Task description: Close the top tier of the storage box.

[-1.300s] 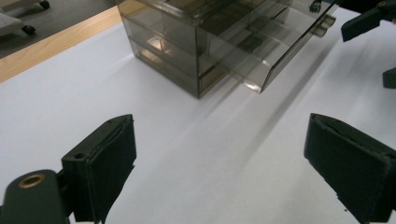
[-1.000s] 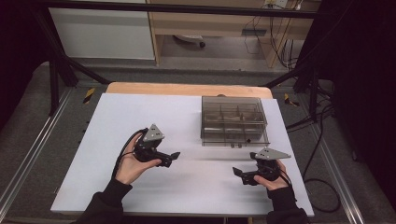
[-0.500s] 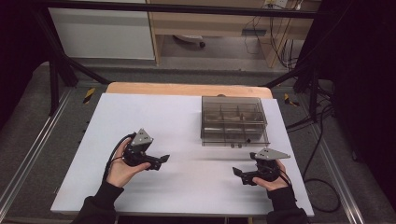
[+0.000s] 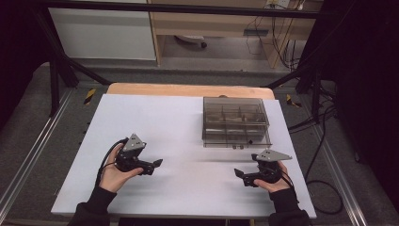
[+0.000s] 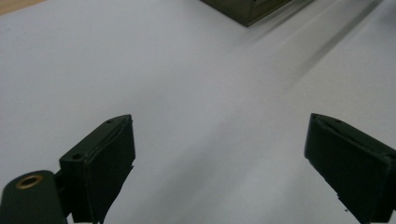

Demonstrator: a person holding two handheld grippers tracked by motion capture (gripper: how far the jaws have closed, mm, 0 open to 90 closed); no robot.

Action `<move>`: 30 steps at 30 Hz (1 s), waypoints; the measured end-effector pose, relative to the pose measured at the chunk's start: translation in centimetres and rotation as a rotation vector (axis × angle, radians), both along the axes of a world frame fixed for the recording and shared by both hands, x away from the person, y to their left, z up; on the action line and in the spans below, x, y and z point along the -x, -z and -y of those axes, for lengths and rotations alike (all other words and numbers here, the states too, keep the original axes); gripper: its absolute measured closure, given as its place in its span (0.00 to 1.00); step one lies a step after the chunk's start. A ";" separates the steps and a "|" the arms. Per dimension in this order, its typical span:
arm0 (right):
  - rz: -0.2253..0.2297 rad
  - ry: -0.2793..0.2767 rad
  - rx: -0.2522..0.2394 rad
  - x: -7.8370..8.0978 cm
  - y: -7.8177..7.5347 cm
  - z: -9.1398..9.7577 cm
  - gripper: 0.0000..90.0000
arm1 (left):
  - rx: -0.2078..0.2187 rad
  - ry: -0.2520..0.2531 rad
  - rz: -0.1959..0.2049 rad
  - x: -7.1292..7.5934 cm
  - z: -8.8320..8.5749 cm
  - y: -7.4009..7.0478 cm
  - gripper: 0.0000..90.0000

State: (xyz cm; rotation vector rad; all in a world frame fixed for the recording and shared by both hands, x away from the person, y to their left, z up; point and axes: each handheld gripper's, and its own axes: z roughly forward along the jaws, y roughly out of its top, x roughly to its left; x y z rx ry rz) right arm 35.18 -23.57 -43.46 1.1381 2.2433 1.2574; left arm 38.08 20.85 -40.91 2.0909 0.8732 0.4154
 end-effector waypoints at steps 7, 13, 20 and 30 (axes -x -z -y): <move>-0.008 0.006 0.006 0.0 0.0 0.1 0.08 | -0.002 -0.007 -0.005 0.4 -0.8 0.6 0.09; -0.011 0.010 0.016 0.0 0.0 0.1 0.10 | -0.005 -0.006 -0.021 0.4 -1.1 1.1 0.08; -0.001 0.011 0.030 0.0 0.1 0.0 0.14 | -0.003 -0.018 -0.021 0.7 -2.1 1.5 0.08; 0.017 0.050 0.053 -0.1 -0.2 0.0 0.22 | -0.002 -0.021 -0.014 1.1 -3.0 1.6 0.08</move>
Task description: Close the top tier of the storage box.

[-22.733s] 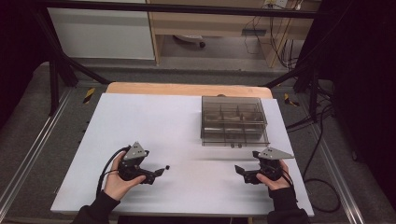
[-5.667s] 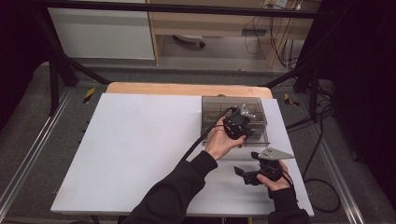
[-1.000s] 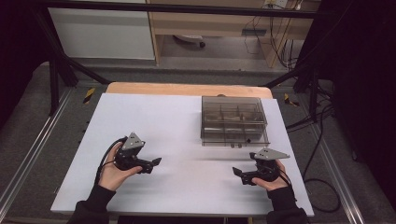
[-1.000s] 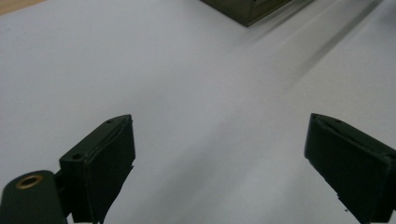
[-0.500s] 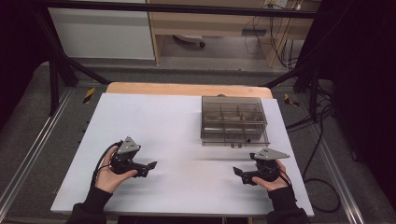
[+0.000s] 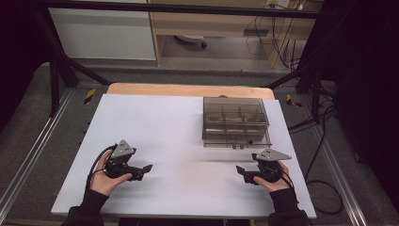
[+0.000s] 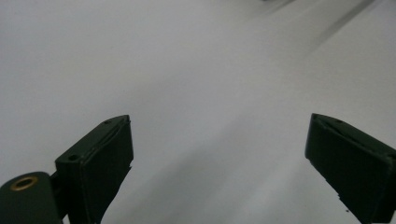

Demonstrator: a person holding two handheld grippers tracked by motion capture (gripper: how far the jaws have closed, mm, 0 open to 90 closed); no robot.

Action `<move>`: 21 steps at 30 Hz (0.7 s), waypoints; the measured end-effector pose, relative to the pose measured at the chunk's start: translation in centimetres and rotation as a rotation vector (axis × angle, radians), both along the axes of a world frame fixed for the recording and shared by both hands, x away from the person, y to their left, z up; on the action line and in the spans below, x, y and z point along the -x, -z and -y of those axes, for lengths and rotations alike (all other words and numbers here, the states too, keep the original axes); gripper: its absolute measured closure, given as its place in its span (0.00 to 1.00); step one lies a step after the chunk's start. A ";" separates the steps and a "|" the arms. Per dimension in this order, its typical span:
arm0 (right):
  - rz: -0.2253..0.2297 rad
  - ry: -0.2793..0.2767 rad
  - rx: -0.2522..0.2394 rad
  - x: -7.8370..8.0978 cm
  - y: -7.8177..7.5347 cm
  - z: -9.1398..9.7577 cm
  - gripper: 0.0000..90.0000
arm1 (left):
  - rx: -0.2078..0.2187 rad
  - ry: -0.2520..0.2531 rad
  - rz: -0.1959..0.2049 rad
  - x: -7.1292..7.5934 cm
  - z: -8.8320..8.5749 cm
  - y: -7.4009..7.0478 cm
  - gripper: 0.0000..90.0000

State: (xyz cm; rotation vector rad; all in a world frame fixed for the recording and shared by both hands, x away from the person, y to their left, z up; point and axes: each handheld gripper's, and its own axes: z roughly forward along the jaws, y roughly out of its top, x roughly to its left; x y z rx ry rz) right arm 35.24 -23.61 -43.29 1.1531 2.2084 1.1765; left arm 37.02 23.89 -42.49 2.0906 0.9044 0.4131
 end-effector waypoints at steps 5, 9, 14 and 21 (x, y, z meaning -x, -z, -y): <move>0.018 -0.004 0.007 0.1 -0.3 0.0 0.31 | 0.000 -0.009 0.002 0.1 -0.4 0.0 0.08; 0.024 -0.012 0.001 0.2 -0.5 0.0 0.38 | -0.002 -0.014 0.007 0.2 -0.8 -0.1 0.08; 0.024 -0.024 0.006 0.1 -0.6 -0.2 0.47 | 0.000 -0.019 0.012 0.5 -1.3 -0.1 0.08; 0.027 -0.028 -0.016 0.1 -1.0 0.0 0.57 | 0.005 -0.019 0.019 0.8 -1.7 0.0 0.08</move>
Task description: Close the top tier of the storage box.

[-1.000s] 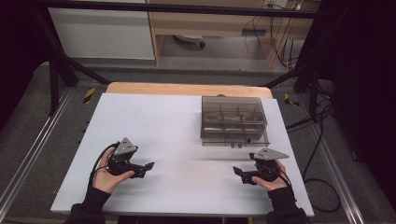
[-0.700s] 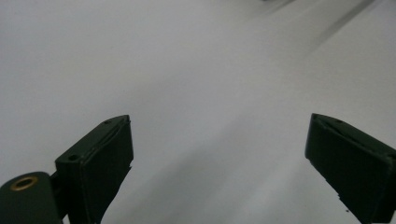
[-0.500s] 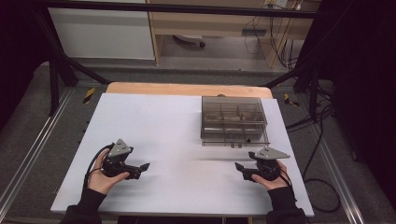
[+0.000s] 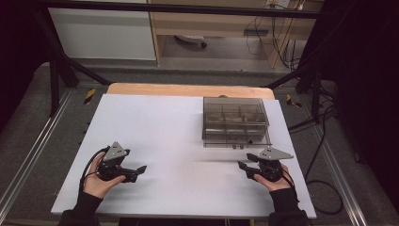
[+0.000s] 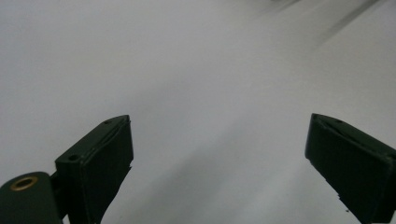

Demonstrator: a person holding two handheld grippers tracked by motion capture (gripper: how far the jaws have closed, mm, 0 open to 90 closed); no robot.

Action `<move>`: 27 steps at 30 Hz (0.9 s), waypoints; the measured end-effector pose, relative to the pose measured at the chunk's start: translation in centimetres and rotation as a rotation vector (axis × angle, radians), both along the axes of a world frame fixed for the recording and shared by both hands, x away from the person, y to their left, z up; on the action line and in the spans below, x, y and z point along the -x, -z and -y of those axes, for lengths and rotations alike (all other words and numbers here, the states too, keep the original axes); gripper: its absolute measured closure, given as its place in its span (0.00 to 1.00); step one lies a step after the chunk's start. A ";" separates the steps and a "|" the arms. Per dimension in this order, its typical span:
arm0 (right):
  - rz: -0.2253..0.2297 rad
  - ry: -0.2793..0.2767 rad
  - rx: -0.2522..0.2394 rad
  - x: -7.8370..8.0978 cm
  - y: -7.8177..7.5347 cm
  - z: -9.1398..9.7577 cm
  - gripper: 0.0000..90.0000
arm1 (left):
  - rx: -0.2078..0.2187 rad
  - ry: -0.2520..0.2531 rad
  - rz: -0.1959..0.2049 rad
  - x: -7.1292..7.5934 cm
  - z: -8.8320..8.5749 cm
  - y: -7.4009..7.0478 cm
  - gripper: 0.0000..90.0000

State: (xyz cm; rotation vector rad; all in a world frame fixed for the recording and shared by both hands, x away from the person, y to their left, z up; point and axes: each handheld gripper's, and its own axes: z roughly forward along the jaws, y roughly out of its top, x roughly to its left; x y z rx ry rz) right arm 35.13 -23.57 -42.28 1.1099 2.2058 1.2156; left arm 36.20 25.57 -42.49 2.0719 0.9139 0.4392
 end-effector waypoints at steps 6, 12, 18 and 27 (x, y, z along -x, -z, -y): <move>0.002 0.002 0.005 -0.1 -0.1 0.0 0.65 | -0.003 -0.004 -0.002 0.1 -0.4 0.2 0.08; 0.002 -0.005 0.017 -0.1 -0.3 0.0 0.76 | -0.011 -0.010 -0.007 0.2 -0.7 0.4 0.08; 0.002 -0.001 0.021 -0.2 -0.5 0.1 0.84 | -0.010 -0.019 -0.008 0.3 -0.9 0.4 0.08; 0.000 0.011 0.027 -0.4 -0.7 0.0 0.95 | -0.009 -0.023 -0.011 0.2 -1.1 0.5 0.08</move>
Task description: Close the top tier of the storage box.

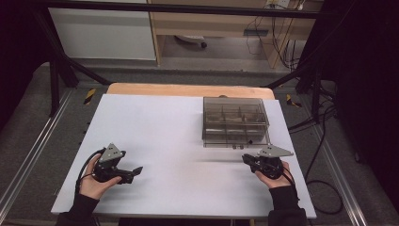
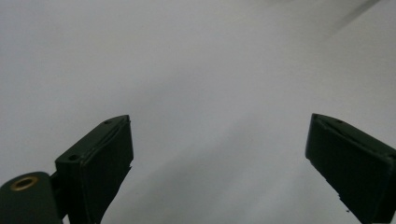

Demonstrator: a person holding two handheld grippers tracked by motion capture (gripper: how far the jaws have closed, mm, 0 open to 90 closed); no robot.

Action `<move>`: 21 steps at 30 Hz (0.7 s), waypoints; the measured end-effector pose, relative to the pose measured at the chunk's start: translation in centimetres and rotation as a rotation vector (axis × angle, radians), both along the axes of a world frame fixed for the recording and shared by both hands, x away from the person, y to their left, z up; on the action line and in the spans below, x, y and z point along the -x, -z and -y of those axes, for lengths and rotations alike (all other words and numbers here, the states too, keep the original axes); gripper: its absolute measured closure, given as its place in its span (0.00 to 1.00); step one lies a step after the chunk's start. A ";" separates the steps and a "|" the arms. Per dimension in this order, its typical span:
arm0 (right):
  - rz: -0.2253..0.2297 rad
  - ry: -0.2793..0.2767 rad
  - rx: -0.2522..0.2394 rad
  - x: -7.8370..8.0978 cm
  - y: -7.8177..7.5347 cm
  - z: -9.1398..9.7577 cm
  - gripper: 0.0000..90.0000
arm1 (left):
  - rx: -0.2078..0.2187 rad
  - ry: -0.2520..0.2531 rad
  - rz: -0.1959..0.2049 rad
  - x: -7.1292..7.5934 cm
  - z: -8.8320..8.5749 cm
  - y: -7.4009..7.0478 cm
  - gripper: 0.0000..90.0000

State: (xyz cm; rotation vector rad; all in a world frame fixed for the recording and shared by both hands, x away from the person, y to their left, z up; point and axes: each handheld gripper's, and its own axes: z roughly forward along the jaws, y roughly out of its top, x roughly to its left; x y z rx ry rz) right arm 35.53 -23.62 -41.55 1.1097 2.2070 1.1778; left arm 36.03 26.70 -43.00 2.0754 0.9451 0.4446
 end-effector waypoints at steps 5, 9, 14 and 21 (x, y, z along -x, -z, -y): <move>0.006 0.013 0.003 -0.2 -0.2 0.1 1.00 | 0.002 -0.003 0.002 0.0 -0.1 0.0 0.08; 0.005 0.019 0.006 -0.4 -0.3 0.1 1.00 | 0.002 -0.002 0.001 0.0 -0.1 0.0 0.08; 0.013 0.032 0.010 -0.7 -0.4 0.2 1.00 | 0.002 -0.003 0.001 -0.1 -0.1 0.0 0.08; 0.023 0.049 0.019 -1.1 -0.6 0.3 1.00 | -0.001 -0.001 -0.005 -0.1 0.0 0.1 0.08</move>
